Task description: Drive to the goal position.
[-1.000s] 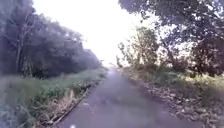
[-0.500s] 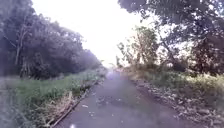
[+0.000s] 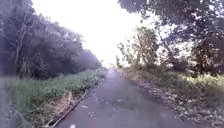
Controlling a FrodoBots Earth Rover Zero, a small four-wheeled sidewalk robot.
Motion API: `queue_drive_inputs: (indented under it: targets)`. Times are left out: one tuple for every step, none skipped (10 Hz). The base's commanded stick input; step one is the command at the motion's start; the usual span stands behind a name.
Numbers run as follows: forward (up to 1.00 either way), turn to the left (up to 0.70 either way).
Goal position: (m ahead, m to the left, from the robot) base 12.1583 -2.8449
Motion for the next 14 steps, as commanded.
queue_drive_inputs:
  targets:
    - [0.7,0.0]
    - [0.7,0.0]
    - [0.7,0.0]
    - [0.7,0.0]
    - [0.7,0.0]
    - [0.7,0.0]
    - [0.7,0.0]
    - [0.7,0.0]
    - [0.7,0.0]
    - [0.7,0.01]
    - [0.7,0.02]
    - [0.7,0.33]
    - [0.7,0.34]
    - [0.7,0.02]
